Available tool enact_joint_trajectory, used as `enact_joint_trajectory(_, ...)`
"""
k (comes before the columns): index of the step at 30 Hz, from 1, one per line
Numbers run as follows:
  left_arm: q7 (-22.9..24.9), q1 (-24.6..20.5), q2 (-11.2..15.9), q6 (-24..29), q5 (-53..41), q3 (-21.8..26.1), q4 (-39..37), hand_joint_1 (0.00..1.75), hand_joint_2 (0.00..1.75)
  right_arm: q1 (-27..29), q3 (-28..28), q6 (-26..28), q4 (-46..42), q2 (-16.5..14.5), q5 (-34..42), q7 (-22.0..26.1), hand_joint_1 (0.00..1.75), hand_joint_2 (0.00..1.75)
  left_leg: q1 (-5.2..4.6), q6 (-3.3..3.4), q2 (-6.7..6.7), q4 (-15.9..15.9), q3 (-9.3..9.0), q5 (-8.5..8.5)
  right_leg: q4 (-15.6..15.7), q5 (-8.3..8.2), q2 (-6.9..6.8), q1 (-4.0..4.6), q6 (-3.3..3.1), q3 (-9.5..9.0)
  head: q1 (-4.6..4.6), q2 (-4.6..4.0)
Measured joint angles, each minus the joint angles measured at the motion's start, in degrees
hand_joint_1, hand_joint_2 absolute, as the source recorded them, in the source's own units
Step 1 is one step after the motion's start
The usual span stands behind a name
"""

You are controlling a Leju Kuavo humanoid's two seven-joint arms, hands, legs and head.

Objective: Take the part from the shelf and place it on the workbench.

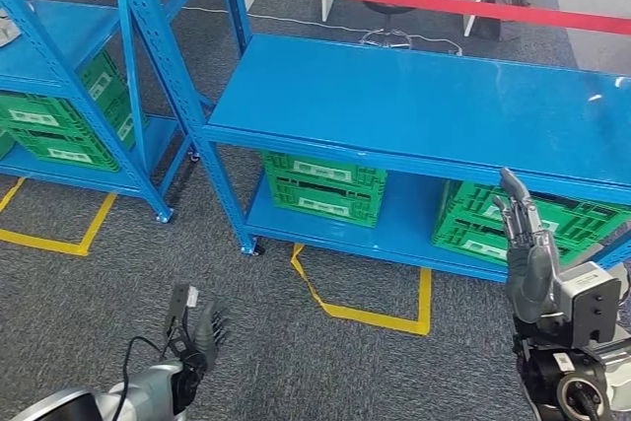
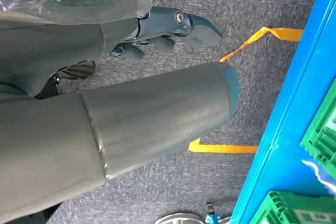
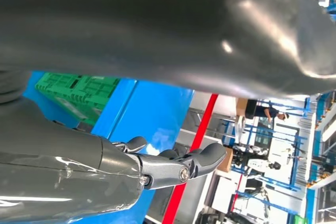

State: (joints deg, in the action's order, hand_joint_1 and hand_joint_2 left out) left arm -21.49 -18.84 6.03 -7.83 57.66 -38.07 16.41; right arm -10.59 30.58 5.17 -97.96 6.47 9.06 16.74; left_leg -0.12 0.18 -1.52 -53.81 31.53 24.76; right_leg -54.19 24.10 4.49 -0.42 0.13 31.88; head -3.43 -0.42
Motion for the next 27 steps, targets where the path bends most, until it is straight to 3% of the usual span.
enact_joint_trajectory(27,0.08,0.40,-0.68,-0.02,-1.87,0.00,0.00,0.00,0.00,3.41,-1.15,0.75,-1.36,0.09,1.22,-1.12,0.00,0.00,0.12,0.08,0.04,0.00,-0.07,0.11,0.01,0.09,0.04,0.15,0.11,0.02,-0.02,0.00)
